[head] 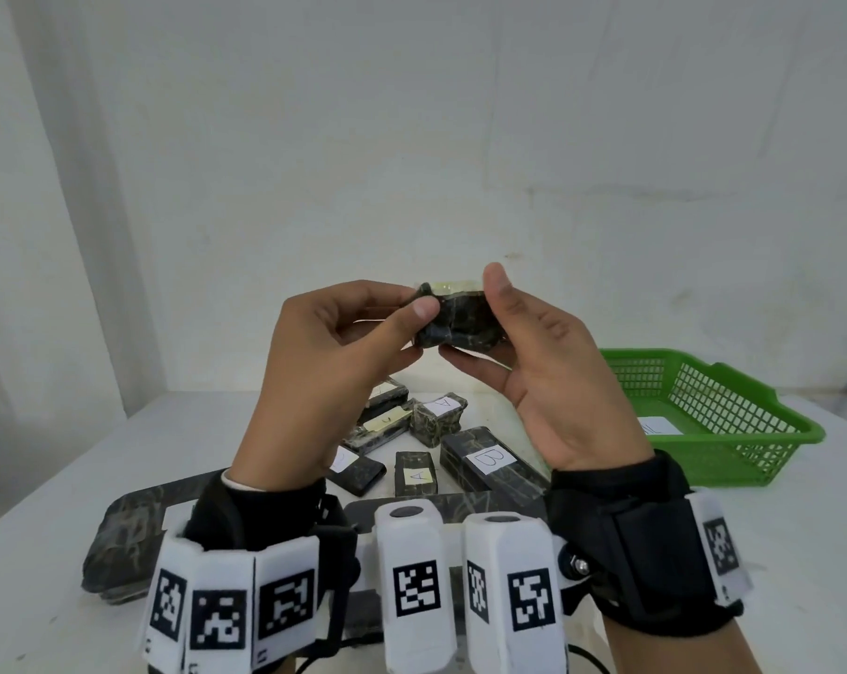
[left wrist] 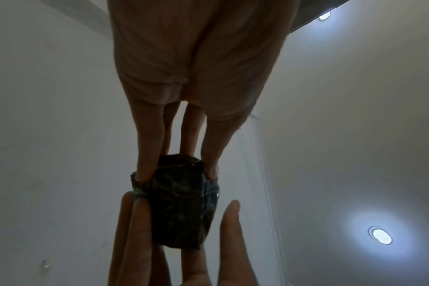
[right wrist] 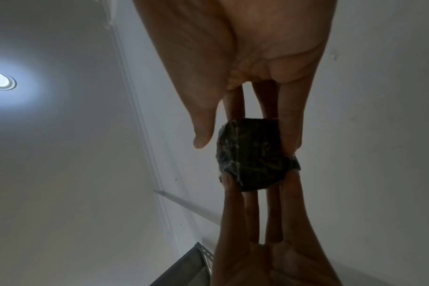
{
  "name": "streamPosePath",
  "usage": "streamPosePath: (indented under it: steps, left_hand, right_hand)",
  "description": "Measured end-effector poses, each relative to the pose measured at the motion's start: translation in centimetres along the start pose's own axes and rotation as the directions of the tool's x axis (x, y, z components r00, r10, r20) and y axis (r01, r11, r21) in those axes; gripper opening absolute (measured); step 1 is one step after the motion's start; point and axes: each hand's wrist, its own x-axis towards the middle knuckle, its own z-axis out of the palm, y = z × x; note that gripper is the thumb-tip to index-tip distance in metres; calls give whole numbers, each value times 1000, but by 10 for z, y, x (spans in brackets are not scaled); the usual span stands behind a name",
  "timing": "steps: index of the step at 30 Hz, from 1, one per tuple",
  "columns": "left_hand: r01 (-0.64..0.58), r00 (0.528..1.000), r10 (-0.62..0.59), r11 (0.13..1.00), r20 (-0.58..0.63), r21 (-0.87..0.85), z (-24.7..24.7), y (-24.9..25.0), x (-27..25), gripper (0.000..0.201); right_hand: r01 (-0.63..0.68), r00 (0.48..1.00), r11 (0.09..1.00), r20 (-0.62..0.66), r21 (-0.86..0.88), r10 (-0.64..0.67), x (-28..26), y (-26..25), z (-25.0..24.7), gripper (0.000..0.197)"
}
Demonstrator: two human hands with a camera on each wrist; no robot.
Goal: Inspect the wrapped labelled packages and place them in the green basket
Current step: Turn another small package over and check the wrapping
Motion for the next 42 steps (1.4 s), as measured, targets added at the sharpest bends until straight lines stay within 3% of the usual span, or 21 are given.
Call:
streamPosePath:
  steps: [7, 12, 17, 22, 26, 29, 35, 38, 42]
  left_hand:
    - [47, 996, -50, 998, 78, 36, 1, -2, 0, 27]
    - [30, 1000, -30, 999, -4, 30, 2, -4, 1, 20]
    - [71, 997, -71, 997, 38, 2, 0, 1, 0, 35]
    - [42, 999, -41, 999, -27, 18, 1, -3, 1, 14]
    - [40, 999, -40, 999, -23, -13, -1, -1, 1, 14]
    - [49, 999, -49, 999, 24, -2, -1, 2, 0, 27]
    - [47, 998, -46, 998, -34, 34, 1, -3, 1, 11]
    - [58, 998, -58, 998, 2, 15, -2, -2, 2, 24]
    - [85, 990, -91, 995, 105, 60, 0, 3, -1, 45]
  right_hand:
    - [73, 991, 996, -105, -44, -77, 1, 3, -5, 24]
    - [8, 999, 999, -32, -41, -9, 1, 0, -4, 35]
    - [80, 995, 997, -59, -20, -81, 1, 3, -3, 28]
    - [59, 997, 998, -44, -31, -61, 1, 3, -5, 26]
    - [51, 999, 998, -3, -20, -51, 1, 3, -2, 34]
    - [103, 994, 993, -25, -63, -104, 1, 5, -3, 35]
    - [33, 999, 996, 16, -83, -32, 2, 4, -6, 30]
    - [15, 1000, 999, 13, -48, -14, 2, 2, -3, 38]
    - [100, 994, 994, -37, -33, -101, 1, 5, -2, 30]
